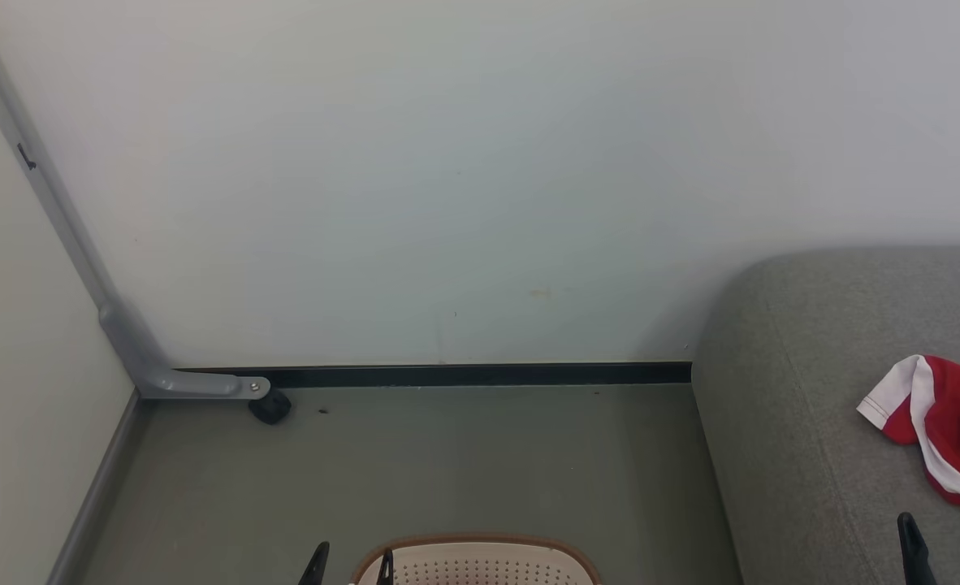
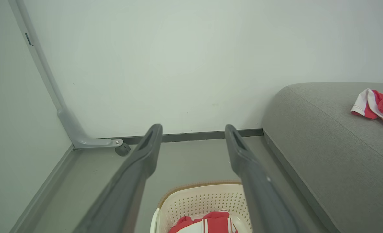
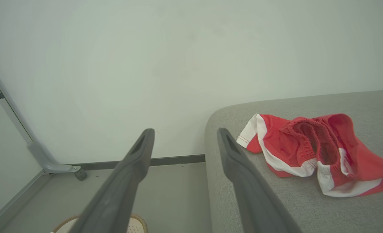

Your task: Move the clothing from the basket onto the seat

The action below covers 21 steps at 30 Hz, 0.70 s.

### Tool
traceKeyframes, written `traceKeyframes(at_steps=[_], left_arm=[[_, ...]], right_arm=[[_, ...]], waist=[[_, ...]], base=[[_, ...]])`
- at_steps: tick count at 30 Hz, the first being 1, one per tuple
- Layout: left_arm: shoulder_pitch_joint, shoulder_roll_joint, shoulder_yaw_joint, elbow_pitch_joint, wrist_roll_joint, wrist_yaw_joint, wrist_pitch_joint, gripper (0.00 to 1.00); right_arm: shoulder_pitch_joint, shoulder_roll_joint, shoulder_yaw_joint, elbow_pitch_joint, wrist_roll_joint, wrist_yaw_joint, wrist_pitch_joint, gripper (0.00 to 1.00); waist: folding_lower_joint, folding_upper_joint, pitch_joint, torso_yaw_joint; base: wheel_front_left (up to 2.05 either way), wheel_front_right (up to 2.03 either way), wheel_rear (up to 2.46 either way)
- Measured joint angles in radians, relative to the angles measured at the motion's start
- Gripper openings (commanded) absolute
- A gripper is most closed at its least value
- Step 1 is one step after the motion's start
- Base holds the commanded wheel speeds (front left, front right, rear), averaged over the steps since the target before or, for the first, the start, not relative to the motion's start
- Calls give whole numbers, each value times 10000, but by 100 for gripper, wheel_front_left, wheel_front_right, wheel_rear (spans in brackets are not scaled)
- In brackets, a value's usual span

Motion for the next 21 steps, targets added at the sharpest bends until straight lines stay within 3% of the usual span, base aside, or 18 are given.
traceKeyframes(at_steps=[12,16,21], left_arm=[[-48,4,-552,430,-207,0,50,100],[-229,10,-1139,988,-493,0,230,100],[-965,10,-2305,1931,-1396,0,489,100]], right_arm=[[20,-48,-180,-362,-17,6,0,100],[20,-146,-221,-635,-73,63,0,100],[-3,-462,-408,-1200,-73,372,0,100]], waist=[[0,0,285,69],[0,0,463,54],[0,0,949,-13]], base=[[0,0,0],[0,0,0],[0,0,0]])
